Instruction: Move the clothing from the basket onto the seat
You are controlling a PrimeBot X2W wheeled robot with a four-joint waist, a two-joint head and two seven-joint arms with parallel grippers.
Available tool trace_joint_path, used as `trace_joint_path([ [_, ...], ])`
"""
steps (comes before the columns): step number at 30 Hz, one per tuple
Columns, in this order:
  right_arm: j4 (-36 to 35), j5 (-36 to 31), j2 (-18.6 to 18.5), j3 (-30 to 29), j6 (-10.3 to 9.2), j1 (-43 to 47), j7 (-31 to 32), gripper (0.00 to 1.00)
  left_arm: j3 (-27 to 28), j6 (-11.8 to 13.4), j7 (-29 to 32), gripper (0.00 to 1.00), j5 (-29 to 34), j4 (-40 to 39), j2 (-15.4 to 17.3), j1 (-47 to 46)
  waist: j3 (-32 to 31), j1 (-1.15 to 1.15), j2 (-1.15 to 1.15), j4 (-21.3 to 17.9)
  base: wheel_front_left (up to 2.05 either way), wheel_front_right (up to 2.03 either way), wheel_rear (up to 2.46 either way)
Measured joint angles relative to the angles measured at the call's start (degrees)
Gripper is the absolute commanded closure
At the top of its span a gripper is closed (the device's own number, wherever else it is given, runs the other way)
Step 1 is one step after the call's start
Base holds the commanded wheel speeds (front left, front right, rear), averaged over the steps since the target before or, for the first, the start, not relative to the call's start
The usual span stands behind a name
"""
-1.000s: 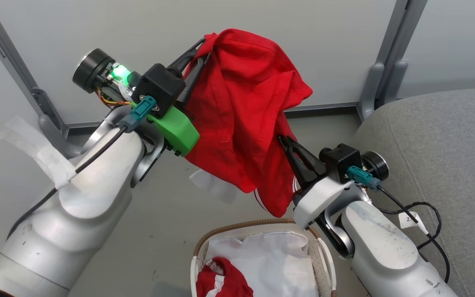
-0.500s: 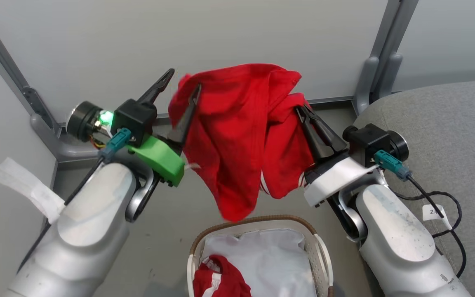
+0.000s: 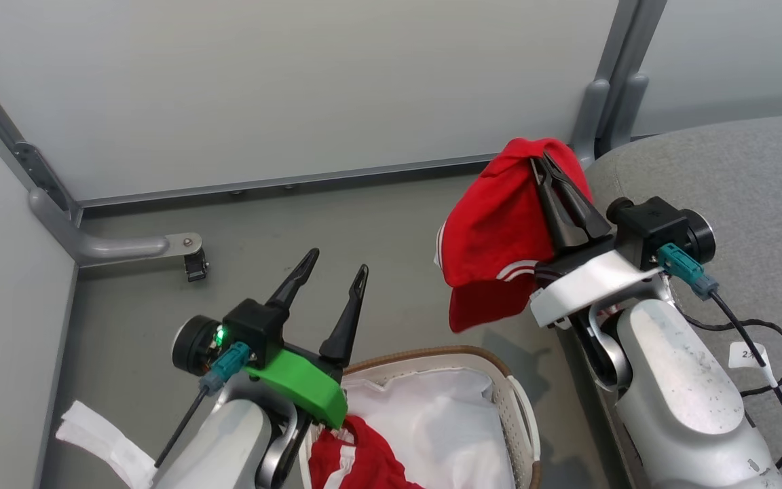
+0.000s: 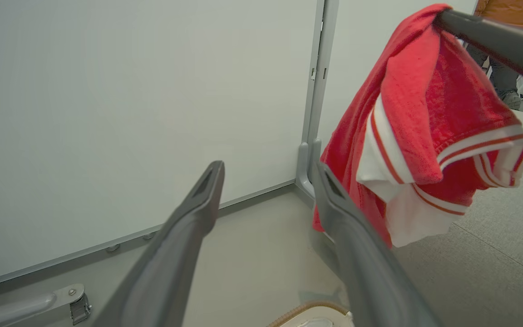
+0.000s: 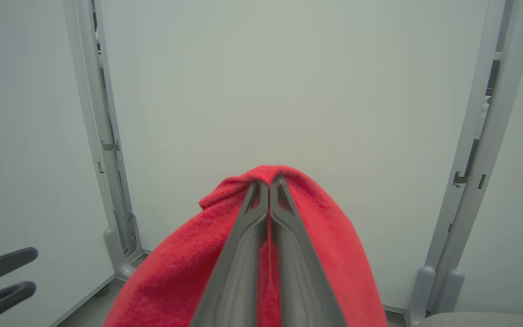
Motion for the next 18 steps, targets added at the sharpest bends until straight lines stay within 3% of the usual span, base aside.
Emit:
trace_joint_path([
  [5, -0.35, -0.99, 0.0, -2.74, 0.0, 0.79, 0.0, 1.0, 3.19, -1.32, 0.0, 0.0, 3.1, -0.69, -2.66, 4.21, 0.88, 0.0, 0.0, -1.35, 0.0, 0.0, 0.0],
  [18, -2.71, -3.38, -0.01, -6.09, 0.0, 0.8, 0.0, 1.0, 7.38, -3.53, 0.0, 0.0, 8.86, -1.72, -4.28, 5.05, 2.73, 0.0, 0.0, -6.88, 0.0, 0.0, 0.0],
])
